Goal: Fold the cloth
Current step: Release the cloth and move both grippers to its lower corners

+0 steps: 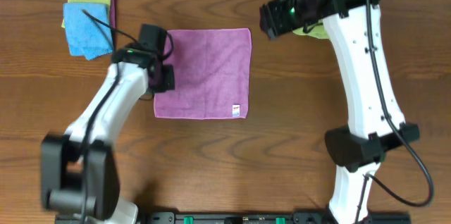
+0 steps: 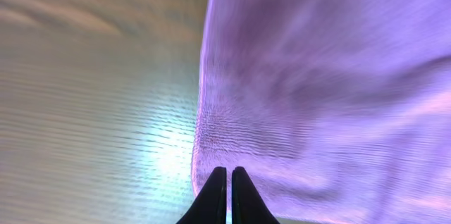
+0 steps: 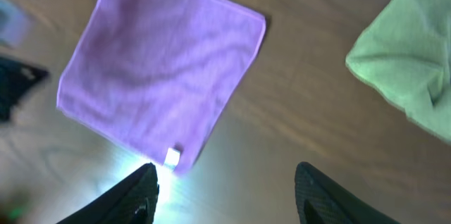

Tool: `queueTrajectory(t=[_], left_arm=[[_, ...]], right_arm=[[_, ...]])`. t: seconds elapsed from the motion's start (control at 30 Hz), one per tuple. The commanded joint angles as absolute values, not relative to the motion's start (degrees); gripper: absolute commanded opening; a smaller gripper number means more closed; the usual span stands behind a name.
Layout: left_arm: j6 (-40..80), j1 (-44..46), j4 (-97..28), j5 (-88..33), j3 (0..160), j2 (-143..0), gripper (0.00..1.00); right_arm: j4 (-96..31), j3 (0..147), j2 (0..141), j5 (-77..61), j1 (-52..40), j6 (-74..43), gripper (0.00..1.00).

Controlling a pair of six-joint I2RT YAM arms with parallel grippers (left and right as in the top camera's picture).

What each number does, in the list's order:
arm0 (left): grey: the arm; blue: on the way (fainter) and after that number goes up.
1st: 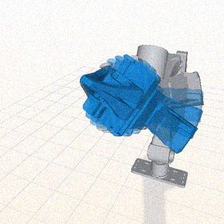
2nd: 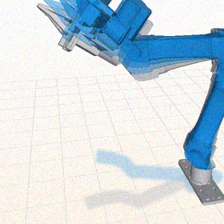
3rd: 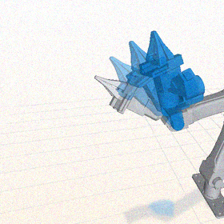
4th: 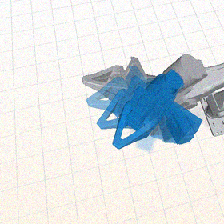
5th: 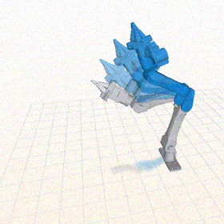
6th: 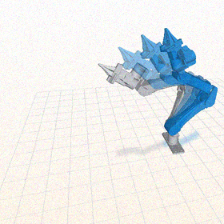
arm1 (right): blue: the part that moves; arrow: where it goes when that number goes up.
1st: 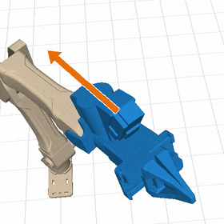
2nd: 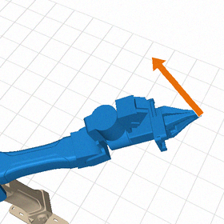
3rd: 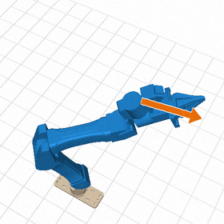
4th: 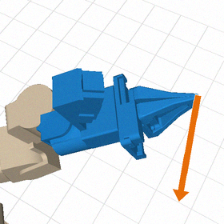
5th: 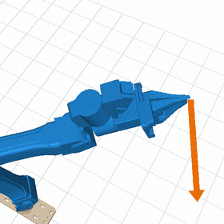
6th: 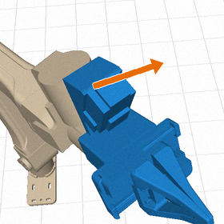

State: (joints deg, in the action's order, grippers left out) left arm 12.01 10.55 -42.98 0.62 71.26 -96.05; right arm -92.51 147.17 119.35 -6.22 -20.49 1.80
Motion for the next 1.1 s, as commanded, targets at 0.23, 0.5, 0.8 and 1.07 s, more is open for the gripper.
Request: queueTrajectory(t=[0.23, 0.5, 0.8, 1.07], left_arm=[[12.40, -0.10, -49.43, -4.29, 69.14, -80.20, 0.06], [8.10, -3.84, -49.56, -4.54, 68.64, -75.18, 0.06], [7.49, -3.77, -50.68, -7.35, 68.62, -75.42, 0.06], [5.32, -4.25, -49.84, -15.27, 64.62, -75.42, 0.06]], right_arm=[[-97.30, 145.32, 114.76, 3.09, -28.21, -2.72, 0.61], [-97.32, 141.05, 100.20, 7.92, -28.32, -1.13, 0.75], [-89.62, 93.78, 65.73, 12.08, -28.32, -5.21, 0.79], [-57.45, 56.86, 45.95, -7.60, -27.73, -15.22, 0.91]])
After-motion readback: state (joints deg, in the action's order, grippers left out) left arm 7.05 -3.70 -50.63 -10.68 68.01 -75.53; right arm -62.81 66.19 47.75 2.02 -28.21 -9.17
